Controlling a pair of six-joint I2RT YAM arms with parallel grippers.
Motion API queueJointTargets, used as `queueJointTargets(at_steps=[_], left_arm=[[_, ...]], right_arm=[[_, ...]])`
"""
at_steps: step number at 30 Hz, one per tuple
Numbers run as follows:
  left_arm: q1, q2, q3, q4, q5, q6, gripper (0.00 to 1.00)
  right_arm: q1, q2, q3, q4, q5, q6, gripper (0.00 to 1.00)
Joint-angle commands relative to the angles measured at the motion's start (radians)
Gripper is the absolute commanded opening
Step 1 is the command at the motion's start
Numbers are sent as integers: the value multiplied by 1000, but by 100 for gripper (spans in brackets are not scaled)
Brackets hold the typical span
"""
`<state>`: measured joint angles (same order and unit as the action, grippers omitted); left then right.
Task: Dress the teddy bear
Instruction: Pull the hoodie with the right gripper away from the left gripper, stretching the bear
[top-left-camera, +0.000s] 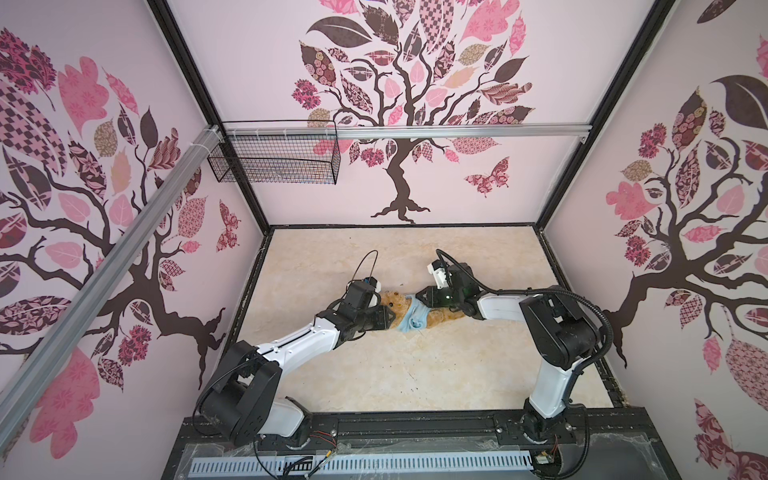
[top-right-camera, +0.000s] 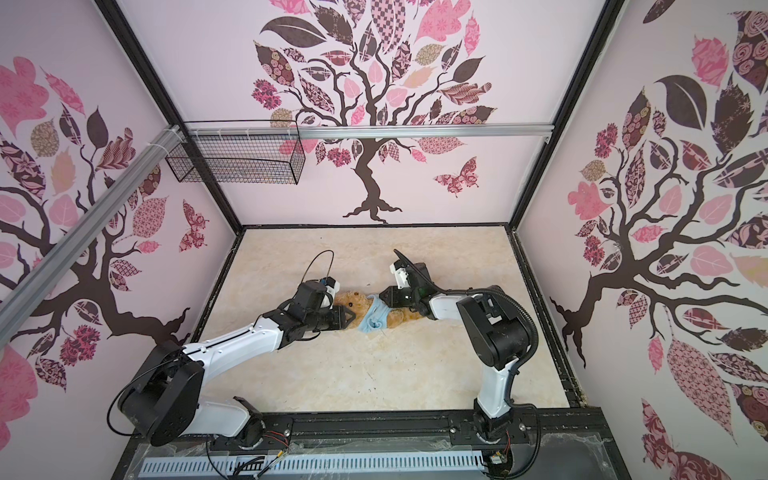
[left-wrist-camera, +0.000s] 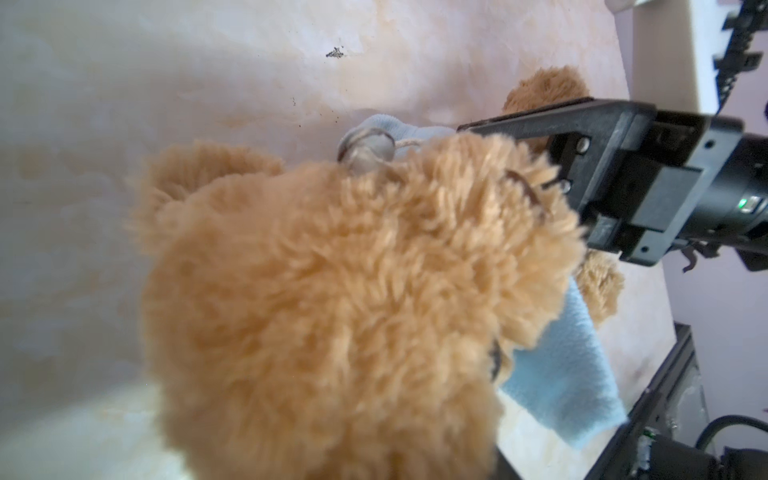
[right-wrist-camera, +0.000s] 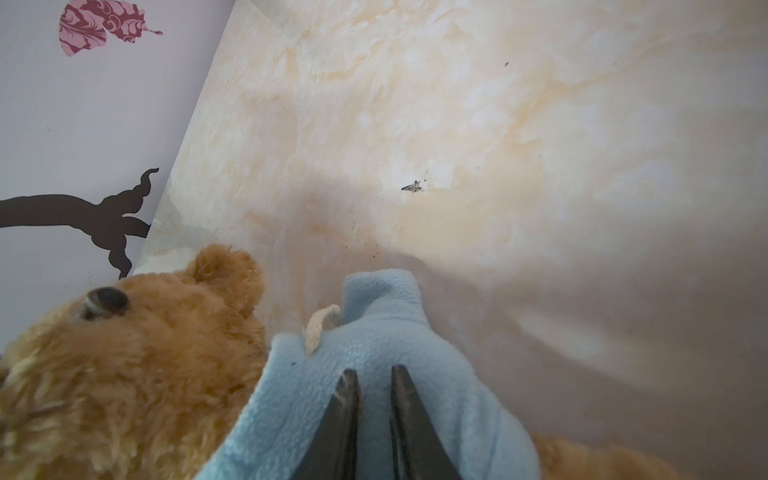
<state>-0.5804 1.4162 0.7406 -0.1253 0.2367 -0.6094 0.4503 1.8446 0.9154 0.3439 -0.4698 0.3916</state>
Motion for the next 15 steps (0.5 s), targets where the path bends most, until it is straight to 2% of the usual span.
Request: queueJointTargets(at_steps=[1,4,7,11,15], left_arm=[[0,-34,32,-33,26,-56,19],[8,-62,30,-74,43,-108,8],[75,-91,15,-80,166,-180,0],[197,-106,-19,-45,354,-289,0],[282,-103,-22,-57,530,-318,0]], right_arm=[[5,-109,-6,-115,35,-31,30],[7,-254,-53,-147,54,-42,35],[25,-415,-130,-192,83,-78,39],[112,-638,-247,-229,165,-157,41],[191,-739,-390,-70,148,-184,41]])
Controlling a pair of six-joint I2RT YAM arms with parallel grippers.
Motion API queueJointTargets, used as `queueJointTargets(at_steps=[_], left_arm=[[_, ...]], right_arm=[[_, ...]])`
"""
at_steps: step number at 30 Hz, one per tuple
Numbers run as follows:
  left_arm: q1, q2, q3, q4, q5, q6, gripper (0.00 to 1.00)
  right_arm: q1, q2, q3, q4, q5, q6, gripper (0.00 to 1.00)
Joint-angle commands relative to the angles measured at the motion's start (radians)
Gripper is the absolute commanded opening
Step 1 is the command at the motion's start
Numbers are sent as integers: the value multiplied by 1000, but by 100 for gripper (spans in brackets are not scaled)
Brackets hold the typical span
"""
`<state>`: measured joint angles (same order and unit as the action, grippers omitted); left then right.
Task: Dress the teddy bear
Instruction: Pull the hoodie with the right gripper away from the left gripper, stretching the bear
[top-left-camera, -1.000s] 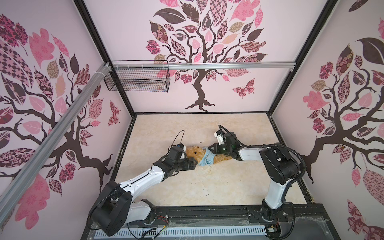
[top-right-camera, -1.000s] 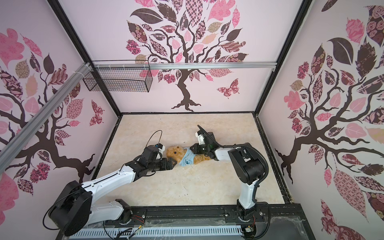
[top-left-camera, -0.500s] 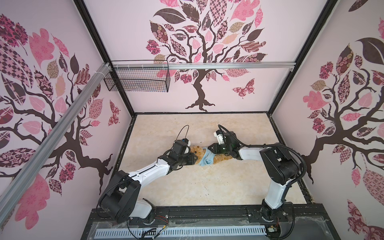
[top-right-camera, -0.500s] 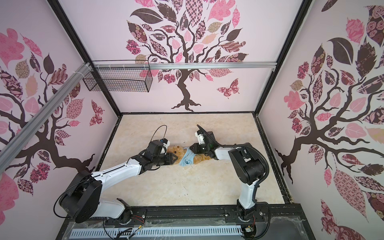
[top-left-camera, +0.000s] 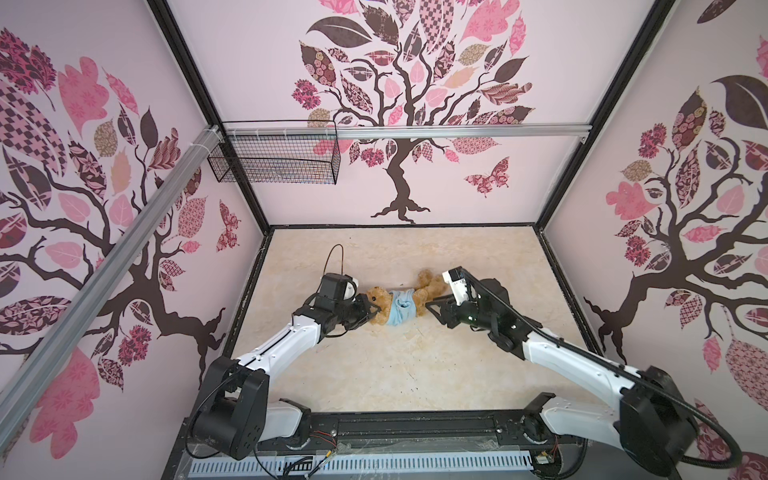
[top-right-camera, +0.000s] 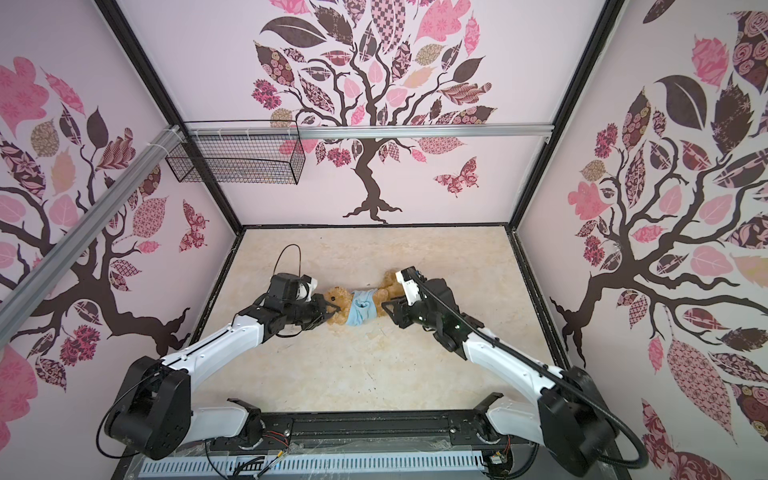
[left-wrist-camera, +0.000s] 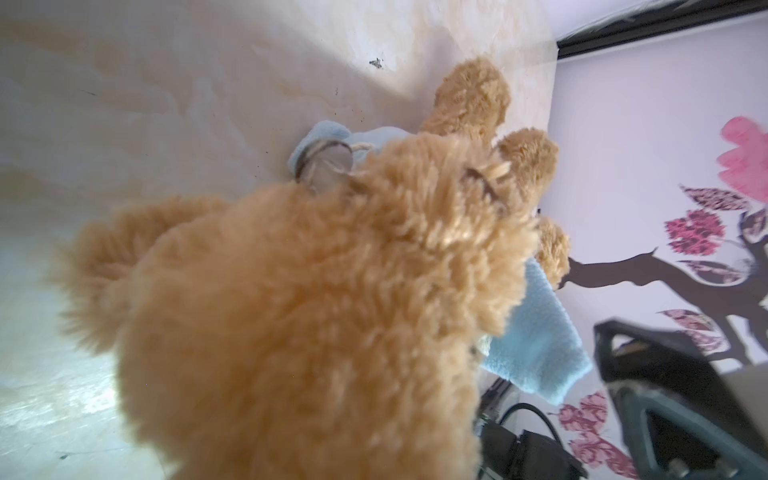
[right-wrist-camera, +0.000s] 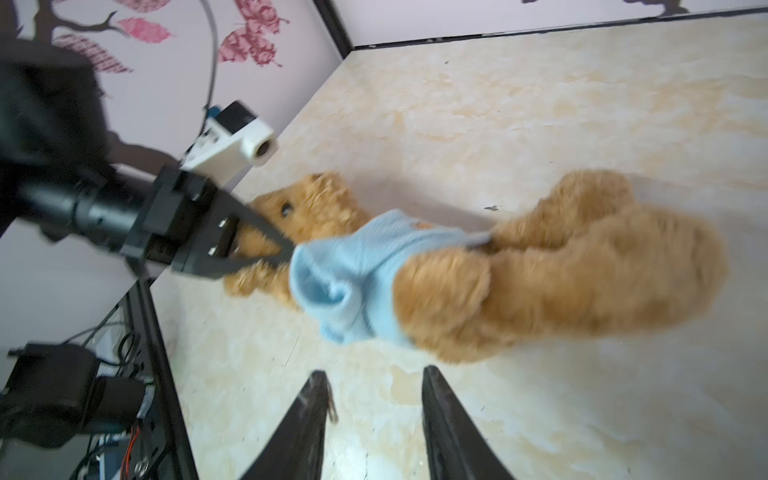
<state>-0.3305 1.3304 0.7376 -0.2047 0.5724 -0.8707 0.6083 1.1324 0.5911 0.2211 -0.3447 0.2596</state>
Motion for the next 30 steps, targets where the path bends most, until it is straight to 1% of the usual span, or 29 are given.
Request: queueJointTargets(at_steps=[1,3,5,8,11,13,18,21,24,27,30], left_arm=[[51,-20,-24,23,227,-65,0],[65,-29,-27,11,256,-62,0],[65,-34,-21,-24,253,-29,0],[65,-31,-19,-41,256,-11,0],[64,-32,-21,-46,259,-3,0],[65,-36,-20,-55,257,7,0],[62,-41,-21,-68,255,16,0],[59,-50,-20,-79,251,20,0],[56,-62,-18,-100,248,35,0],[49,-67,-18,-106,247,47,0],[38,-65,-17,-107,245,50,0]], right_arm=[[50,-24,-94,116,20,-56,41],[75,7,-120,210,11,-70,41],[80,65,-135,312,-9,-69,41],[79,154,-129,416,-22,-78,40],[79,228,-103,454,-45,-74,38],[80,255,-99,475,-37,-69,37],[80,271,-108,504,-19,-91,37],[79,300,-107,550,-34,-80,34],[80,312,-93,554,-44,-70,31],[80,320,-97,560,-31,-84,27],[80,329,-99,559,-39,-78,17]])
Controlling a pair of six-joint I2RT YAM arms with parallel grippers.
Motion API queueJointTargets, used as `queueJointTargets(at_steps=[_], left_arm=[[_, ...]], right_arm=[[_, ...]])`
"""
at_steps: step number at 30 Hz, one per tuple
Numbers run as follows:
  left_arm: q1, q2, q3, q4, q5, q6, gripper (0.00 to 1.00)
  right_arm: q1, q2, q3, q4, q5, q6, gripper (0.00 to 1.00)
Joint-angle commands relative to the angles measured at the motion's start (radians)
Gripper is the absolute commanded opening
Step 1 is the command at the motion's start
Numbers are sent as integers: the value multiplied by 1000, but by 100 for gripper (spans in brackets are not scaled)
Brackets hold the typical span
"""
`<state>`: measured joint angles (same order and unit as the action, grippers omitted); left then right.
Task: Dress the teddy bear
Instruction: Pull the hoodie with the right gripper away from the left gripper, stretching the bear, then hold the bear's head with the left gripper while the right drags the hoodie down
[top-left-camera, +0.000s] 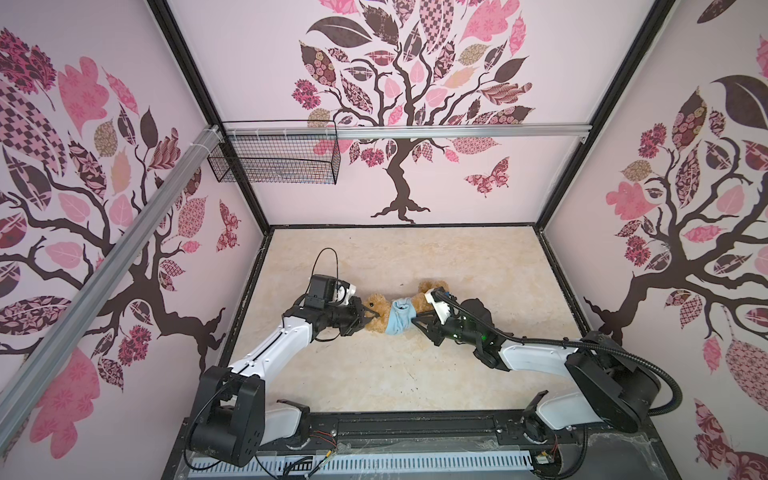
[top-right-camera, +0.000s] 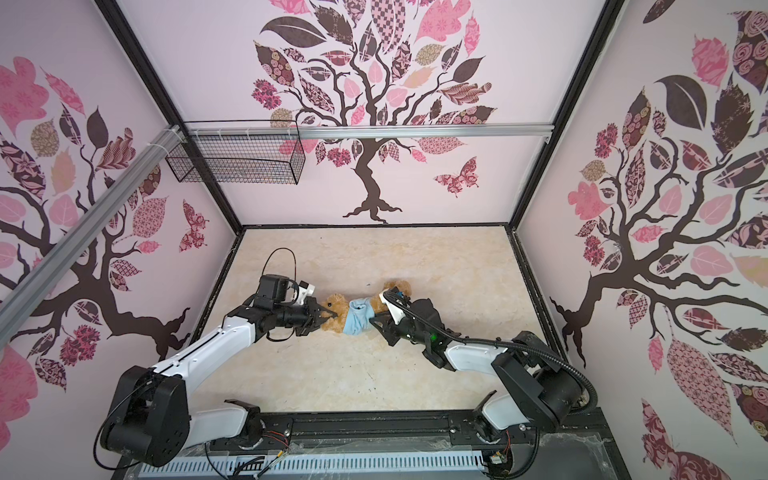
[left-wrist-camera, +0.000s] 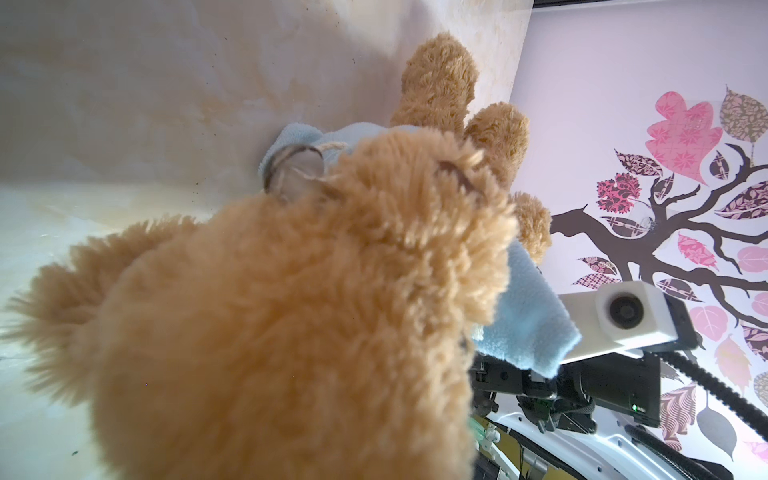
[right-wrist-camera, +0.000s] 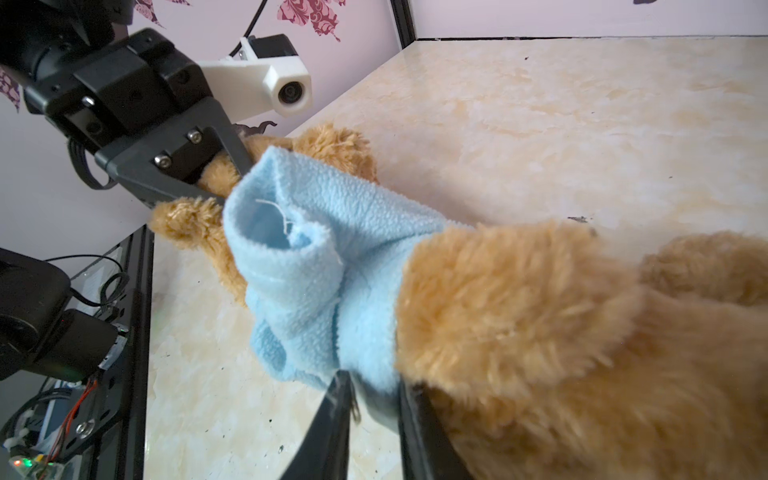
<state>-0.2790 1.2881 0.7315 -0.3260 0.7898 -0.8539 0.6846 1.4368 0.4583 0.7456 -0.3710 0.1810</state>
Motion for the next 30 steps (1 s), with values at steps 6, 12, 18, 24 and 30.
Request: queueJointTargets(at_steps=[6,12,18,24,30], left_arm=[[-24,-3,-1,9,9,51,0],[-25,-9,53,-128,-117,186,0],[-35,-6,88,-238,-288,342,0],[-101,-12,106,-263,-409,443,0],[-124,-29,109,-257,-405,479,0]], right_arm=[[3,-29,-4,4,14,46,0],[-31,-117,5,-179,52,113,0],[-171,-215,-51,-188,-51,281,0],[-206,-212,-20,-206,-99,375,0],[-214,-169,12,-218,-156,412,0]])
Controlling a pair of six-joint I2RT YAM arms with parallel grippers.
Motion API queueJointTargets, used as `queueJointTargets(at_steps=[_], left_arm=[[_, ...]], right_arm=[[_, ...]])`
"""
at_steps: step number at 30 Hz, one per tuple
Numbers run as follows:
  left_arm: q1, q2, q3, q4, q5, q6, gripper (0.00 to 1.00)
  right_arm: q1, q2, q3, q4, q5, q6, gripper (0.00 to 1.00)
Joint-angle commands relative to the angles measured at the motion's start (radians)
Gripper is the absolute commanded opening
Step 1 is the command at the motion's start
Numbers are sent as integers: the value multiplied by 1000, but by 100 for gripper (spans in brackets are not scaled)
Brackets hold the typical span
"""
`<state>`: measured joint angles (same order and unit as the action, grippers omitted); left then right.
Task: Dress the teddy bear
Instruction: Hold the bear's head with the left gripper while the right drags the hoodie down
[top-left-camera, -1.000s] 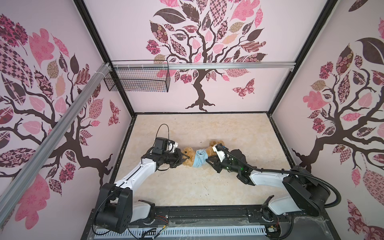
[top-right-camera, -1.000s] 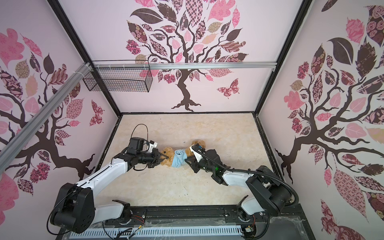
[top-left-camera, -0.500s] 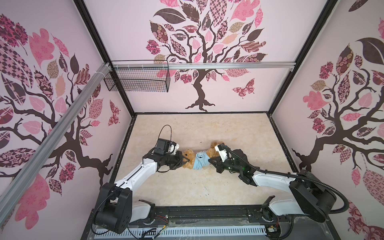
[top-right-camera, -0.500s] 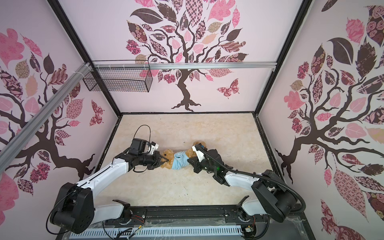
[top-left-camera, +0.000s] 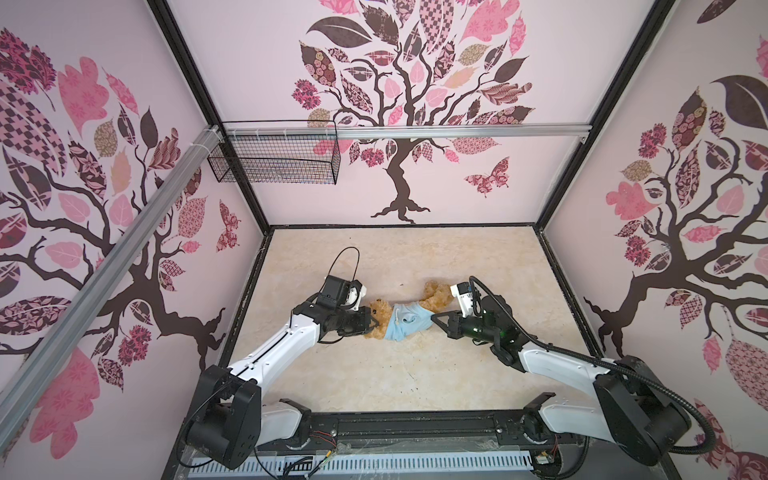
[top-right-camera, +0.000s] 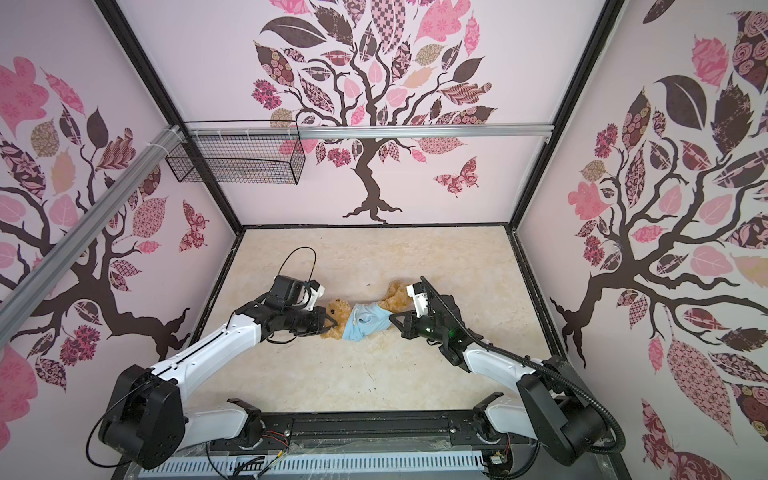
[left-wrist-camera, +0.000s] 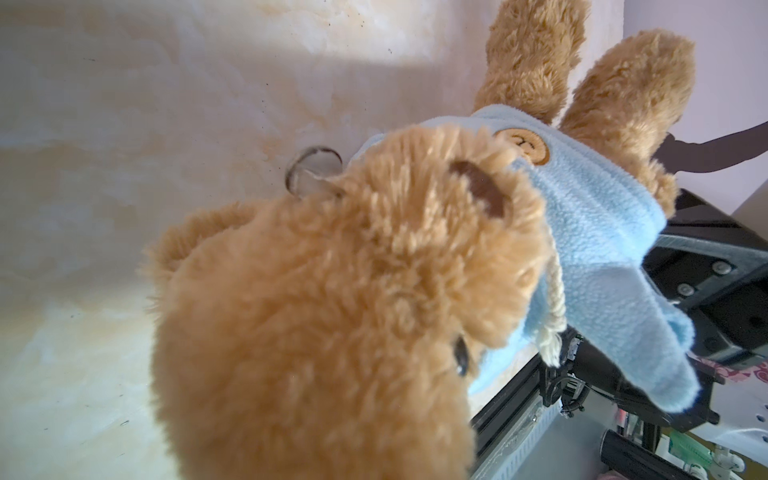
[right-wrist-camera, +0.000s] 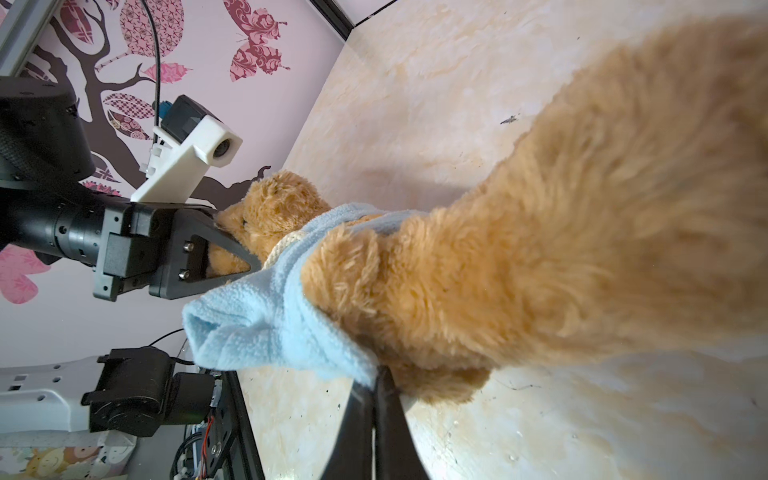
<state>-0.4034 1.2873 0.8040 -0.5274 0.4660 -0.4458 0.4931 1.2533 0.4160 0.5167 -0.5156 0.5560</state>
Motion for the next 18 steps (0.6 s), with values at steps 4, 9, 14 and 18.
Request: queueJointTargets(at_steps=[4,9,14,18], left_arm=[[-1,-59,26,-70,-135,144,0],[-20,-56,36,-86,-172,204,0],[-102,-58,53,-88,-257,266,0],[-102,-74,47,-85,-261,266,0]], right_arm=[[-131,0,48,-40,-70,50,0],[-184,38,32,24,-132,129,0],[-142,77,48,19,-153,113,0],[-223,72,25,-48,-106,43,0]])
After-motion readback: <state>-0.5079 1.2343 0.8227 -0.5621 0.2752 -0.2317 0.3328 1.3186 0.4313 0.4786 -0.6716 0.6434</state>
